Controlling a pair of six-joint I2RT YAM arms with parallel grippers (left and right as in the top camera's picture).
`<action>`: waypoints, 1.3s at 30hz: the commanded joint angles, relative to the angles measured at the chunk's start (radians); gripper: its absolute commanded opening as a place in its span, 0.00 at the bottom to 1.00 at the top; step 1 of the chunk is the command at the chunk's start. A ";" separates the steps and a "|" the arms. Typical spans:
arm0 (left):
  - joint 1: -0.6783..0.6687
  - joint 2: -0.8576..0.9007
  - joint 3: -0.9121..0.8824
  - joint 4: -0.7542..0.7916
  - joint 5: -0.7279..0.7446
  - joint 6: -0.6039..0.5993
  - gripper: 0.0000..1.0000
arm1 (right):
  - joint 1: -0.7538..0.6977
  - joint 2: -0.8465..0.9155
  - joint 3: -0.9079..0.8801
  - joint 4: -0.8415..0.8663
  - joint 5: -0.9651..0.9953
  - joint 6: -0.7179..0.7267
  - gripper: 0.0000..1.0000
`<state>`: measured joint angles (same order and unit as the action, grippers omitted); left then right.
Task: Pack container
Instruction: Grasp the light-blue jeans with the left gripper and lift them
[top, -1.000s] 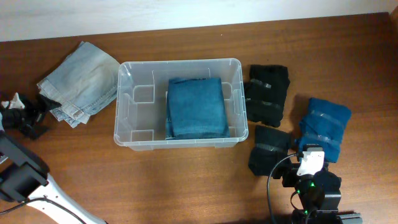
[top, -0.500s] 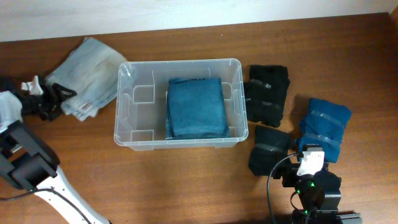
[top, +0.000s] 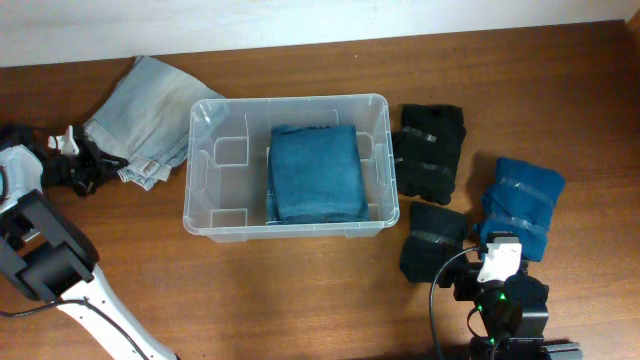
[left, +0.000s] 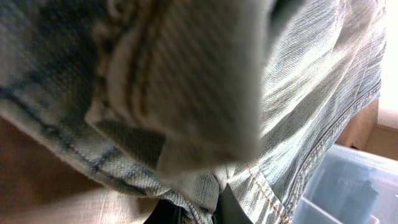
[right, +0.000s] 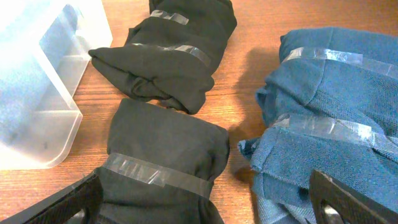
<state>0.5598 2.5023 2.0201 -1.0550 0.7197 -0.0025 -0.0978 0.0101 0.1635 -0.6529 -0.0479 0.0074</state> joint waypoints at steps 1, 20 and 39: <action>0.031 0.007 -0.002 -0.064 -0.041 0.057 0.00 | -0.007 -0.006 -0.006 0.000 -0.008 0.008 0.98; 0.065 -0.413 0.034 -0.218 -0.116 0.041 0.00 | -0.007 -0.006 -0.006 0.000 -0.008 0.008 0.99; -0.095 -0.853 0.256 -0.242 0.003 -0.003 0.00 | -0.007 -0.006 -0.006 0.000 -0.008 0.008 0.98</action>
<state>0.5129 1.7679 2.1792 -1.3128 0.6415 -0.0006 -0.0978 0.0101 0.1635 -0.6525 -0.0479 0.0074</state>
